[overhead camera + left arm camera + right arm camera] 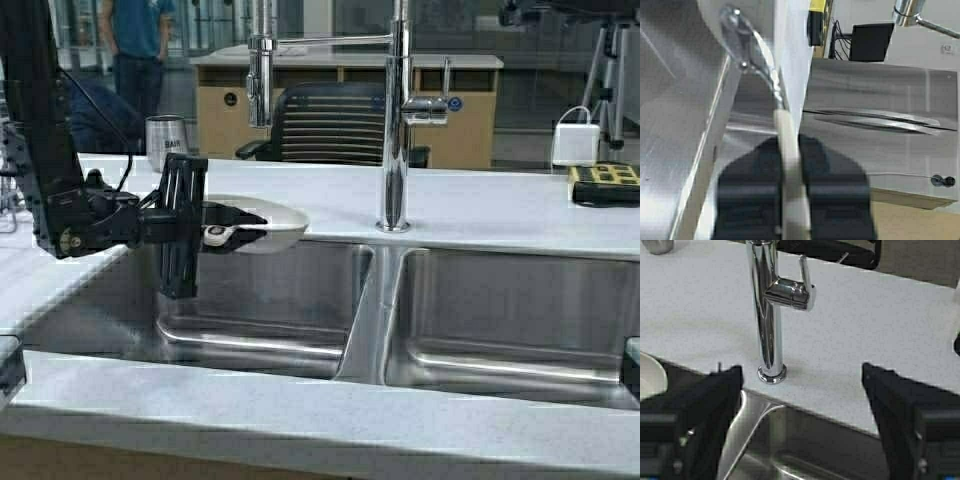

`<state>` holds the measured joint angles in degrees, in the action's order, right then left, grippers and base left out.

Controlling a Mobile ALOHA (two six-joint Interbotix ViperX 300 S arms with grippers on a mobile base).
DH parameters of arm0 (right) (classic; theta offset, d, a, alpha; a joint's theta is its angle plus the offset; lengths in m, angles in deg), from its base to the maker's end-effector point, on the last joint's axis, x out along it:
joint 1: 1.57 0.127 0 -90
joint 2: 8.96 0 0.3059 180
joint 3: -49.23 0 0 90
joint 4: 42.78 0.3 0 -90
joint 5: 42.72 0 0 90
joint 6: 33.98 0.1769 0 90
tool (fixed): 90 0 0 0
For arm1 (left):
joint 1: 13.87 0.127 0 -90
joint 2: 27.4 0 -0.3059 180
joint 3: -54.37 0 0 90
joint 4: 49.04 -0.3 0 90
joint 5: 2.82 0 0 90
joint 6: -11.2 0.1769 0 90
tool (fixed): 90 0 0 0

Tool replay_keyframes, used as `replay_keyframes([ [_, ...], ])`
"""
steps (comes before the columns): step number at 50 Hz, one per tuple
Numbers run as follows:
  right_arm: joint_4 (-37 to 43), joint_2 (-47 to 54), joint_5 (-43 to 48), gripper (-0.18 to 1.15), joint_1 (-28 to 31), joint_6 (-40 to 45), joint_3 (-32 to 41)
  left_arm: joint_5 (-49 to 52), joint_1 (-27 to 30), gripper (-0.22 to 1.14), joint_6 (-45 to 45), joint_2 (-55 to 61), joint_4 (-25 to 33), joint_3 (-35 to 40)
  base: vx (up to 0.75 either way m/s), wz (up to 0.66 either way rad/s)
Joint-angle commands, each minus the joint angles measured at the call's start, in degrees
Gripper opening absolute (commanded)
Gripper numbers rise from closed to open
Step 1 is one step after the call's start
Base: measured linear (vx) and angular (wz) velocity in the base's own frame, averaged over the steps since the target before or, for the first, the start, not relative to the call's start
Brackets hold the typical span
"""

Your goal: Wash the pan

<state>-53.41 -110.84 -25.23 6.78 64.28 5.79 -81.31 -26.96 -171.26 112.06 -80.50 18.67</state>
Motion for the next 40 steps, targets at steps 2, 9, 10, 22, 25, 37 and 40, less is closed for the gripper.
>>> replay_keyframes([
  [2,-2.5,7.1,1.8,1.02,0.3,0.4,6.8,-1.1,-0.2,0.02,0.5,-1.9,-0.1,0.3,0.03,0.00],
  [9,-2.8,13.3,2.4,1.02,0.6,0.5,11.5,-1.1,-0.2,0.02,0.5,-1.9,-0.1,-0.3,0.04,-0.01],
  [10,-2.8,14.0,2.5,1.02,0.8,0.5,12.1,-1.1,-0.1,0.02,0.5,-1.9,-0.2,-0.4,0.04,0.00],
  [22,-2.9,20.8,2.7,1.02,1.0,0.9,18.0,-2.6,-0.1,0.02,0.8,-1.8,-0.2,-2.1,0.04,0.00],
  [25,-2.9,22.2,2.7,1.02,1.0,0.9,19.4,-3.0,-0.1,0.02,0.8,-1.8,-0.2,-2.4,0.05,0.01],
  [37,-2.9,28.6,2.7,1.02,1.1,0.9,25.7,-3.3,-0.2,0.02,0.8,-1.6,-0.2,-2.8,0.04,0.01],
  [40,-2.9,30.0,2.7,1.02,1.0,0.9,27.2,-3.6,-0.2,0.02,0.8,-1.6,-0.2,-3.3,0.04,0.01],
])
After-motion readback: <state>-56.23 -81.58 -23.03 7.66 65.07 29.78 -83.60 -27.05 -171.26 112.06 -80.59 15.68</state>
